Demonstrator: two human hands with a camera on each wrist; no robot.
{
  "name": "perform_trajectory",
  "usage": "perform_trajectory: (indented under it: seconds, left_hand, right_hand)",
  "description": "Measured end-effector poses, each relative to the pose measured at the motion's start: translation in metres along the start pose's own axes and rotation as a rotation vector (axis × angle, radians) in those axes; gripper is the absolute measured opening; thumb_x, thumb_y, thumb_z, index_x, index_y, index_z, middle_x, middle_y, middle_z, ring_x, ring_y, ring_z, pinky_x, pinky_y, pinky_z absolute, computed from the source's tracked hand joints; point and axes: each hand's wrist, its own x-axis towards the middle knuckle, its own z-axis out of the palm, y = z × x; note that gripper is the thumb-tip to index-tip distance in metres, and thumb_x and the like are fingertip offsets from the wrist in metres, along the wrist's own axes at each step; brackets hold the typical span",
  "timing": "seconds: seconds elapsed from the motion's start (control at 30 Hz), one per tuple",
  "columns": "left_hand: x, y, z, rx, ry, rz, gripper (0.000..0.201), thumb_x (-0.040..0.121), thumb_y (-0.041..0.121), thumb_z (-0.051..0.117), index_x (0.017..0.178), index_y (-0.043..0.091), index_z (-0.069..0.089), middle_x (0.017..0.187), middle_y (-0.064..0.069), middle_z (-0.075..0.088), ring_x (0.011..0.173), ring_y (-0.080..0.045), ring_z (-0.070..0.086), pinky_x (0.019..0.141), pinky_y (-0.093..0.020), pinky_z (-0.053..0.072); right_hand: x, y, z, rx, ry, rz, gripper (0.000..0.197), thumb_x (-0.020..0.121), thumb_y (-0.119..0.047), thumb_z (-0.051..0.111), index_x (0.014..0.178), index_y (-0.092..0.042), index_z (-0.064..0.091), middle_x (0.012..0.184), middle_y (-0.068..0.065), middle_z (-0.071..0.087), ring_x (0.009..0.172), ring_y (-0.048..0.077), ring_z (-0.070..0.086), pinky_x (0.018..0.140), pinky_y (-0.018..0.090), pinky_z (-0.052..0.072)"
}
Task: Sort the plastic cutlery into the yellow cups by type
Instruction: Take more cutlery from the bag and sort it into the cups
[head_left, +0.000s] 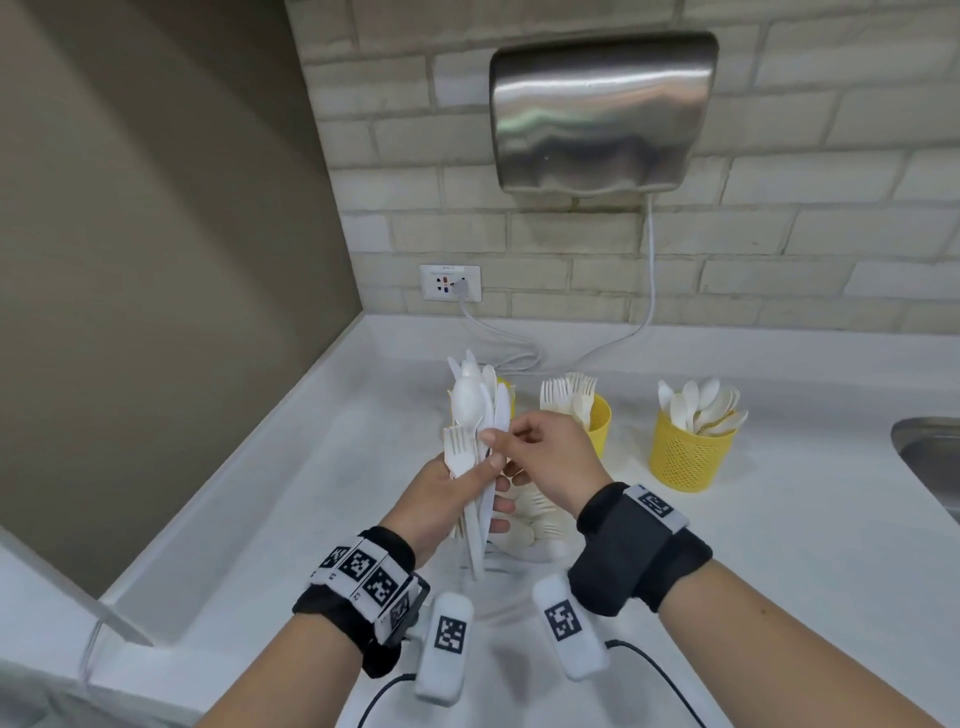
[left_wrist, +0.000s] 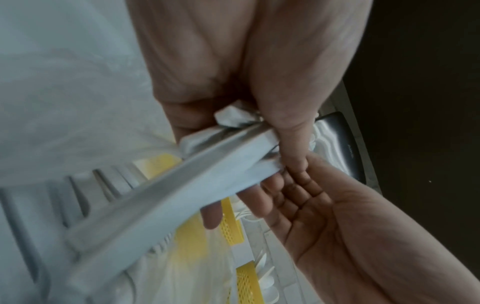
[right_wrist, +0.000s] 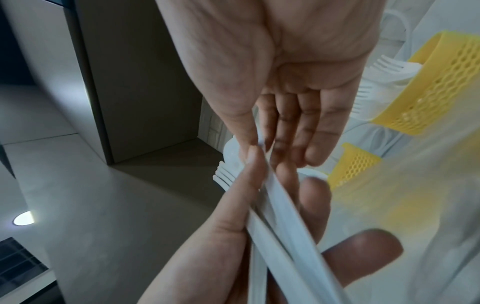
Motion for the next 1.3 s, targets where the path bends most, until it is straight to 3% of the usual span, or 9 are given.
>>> perform_trajectory:
  seconds: [0.13, 0.33, 0.5, 0.67, 0.83, 0.97, 1.07, 1.13, 1.3]
  left_hand:
    - [-0.003, 0.003, -0.002, -0.040, 0.020, -0.005, 0.032, 0.093, 0.035, 0.056, 0.112, 0.011, 0.067, 0.091, -0.011, 0.071, 0.088, -0.033, 0.071, 0.082, -0.056, 0.056]
    - [-0.008, 0.006, -0.013, -0.033, 0.097, -0.018, 0.030, 0.096, 0.033, 0.052, 0.117, 0.012, 0.059, 0.109, -0.007, 0.073, 0.101, -0.023, 0.070, 0.087, -0.060, 0.052]
    - [-0.013, 0.018, -0.018, -0.046, 0.111, 0.014, 0.035, 0.097, 0.035, 0.051, 0.113, 0.005, 0.061, 0.116, -0.009, 0.070, 0.108, -0.022, 0.067, 0.081, -0.054, 0.057]
    - [-0.022, 0.025, -0.028, 0.170, 0.213, 0.053, 0.038, 0.096, 0.039, 0.051, 0.099, 0.003, 0.064, 0.108, -0.018, 0.070, 0.080, -0.026, 0.066, 0.056, -0.024, 0.052]
    - [-0.030, 0.026, -0.037, 0.074, 0.220, 0.016, 0.031, 0.094, 0.041, 0.053, 0.101, 0.014, 0.065, 0.109, -0.015, 0.071, 0.094, -0.025, 0.070, 0.082, -0.045, 0.054]
    - [-0.036, 0.031, -0.043, 0.034, 0.190, 0.002, 0.034, 0.095, 0.040, 0.052, 0.107, 0.011, 0.066, 0.108, -0.007, 0.073, 0.105, -0.016, 0.068, 0.089, -0.052, 0.052]
    - [-0.039, 0.033, -0.051, 0.076, 0.201, 0.030, 0.038, 0.096, 0.039, 0.051, 0.116, 0.009, 0.061, 0.107, 0.001, 0.074, 0.101, -0.013, 0.070, 0.085, -0.050, 0.055]
    - [-0.038, 0.033, -0.053, 0.059, 0.246, 0.043, 0.035, 0.096, 0.037, 0.053, 0.104, 0.004, 0.061, 0.090, -0.004, 0.073, 0.089, -0.018, 0.073, 0.087, -0.047, 0.056]
    - [-0.031, 0.036, -0.041, -0.076, 0.257, 0.064, 0.030, 0.095, 0.030, 0.057, 0.075, 0.009, 0.050, 0.053, -0.002, 0.045, 0.045, -0.014, 0.045, 0.069, -0.041, 0.061]
  right_hand:
    - [0.002, -0.007, 0.006, -0.004, 0.111, -0.082, 0.019, 0.097, -0.033, 0.051, 0.093, -0.015, 0.049, 0.079, 0.011, 0.069, 0.074, 0.026, 0.068, 0.077, 0.048, 0.056]
    - [0.000, -0.022, -0.003, 0.080, 0.240, -0.171, 0.011, 0.101, -0.031, 0.043, 0.095, -0.022, 0.043, 0.061, -0.001, 0.048, 0.054, 0.014, 0.047, 0.053, 0.026, 0.040]
    - [-0.002, -0.003, 0.015, -0.116, -0.106, 0.099, 0.015, 0.089, -0.021, 0.059, 0.100, -0.014, 0.068, 0.081, -0.004, 0.063, 0.060, 0.003, 0.055, 0.050, 0.017, 0.035]
    - [-0.006, -0.005, 0.030, 0.080, -0.346, 0.376, 0.031, 0.085, -0.020, 0.050, 0.113, -0.021, 0.064, 0.086, 0.002, 0.070, 0.039, 0.012, 0.024, 0.040, 0.020, 0.020]
    - [-0.008, 0.000, 0.046, -0.003, -0.550, 0.277, 0.023, 0.078, -0.017, 0.061, 0.097, -0.027, 0.069, 0.057, -0.006, 0.041, 0.044, 0.013, 0.022, 0.044, 0.024, 0.016]
    - [-0.011, 0.003, 0.052, -0.045, -0.441, 0.259, 0.015, 0.083, -0.022, 0.067, 0.086, -0.010, 0.074, 0.042, -0.011, 0.041, 0.038, 0.008, 0.031, 0.042, 0.018, 0.024]
    - [-0.008, 0.009, 0.050, -0.065, -0.287, 0.221, 0.014, 0.087, -0.015, 0.065, 0.097, -0.011, 0.074, 0.068, -0.011, 0.064, 0.047, -0.004, 0.051, 0.044, 0.010, 0.033]
    - [-0.006, 0.018, 0.044, -0.141, -0.189, 0.198, 0.016, 0.086, -0.008, 0.062, 0.097, -0.016, 0.070, 0.093, -0.002, 0.062, 0.071, 0.004, 0.055, 0.054, 0.017, 0.038]
    - [-0.005, 0.025, 0.024, -0.151, 0.027, 0.153, 0.018, 0.086, -0.009, 0.056, 0.089, -0.023, 0.068, 0.097, 0.001, 0.065, 0.079, 0.018, 0.058, 0.065, 0.024, 0.043]
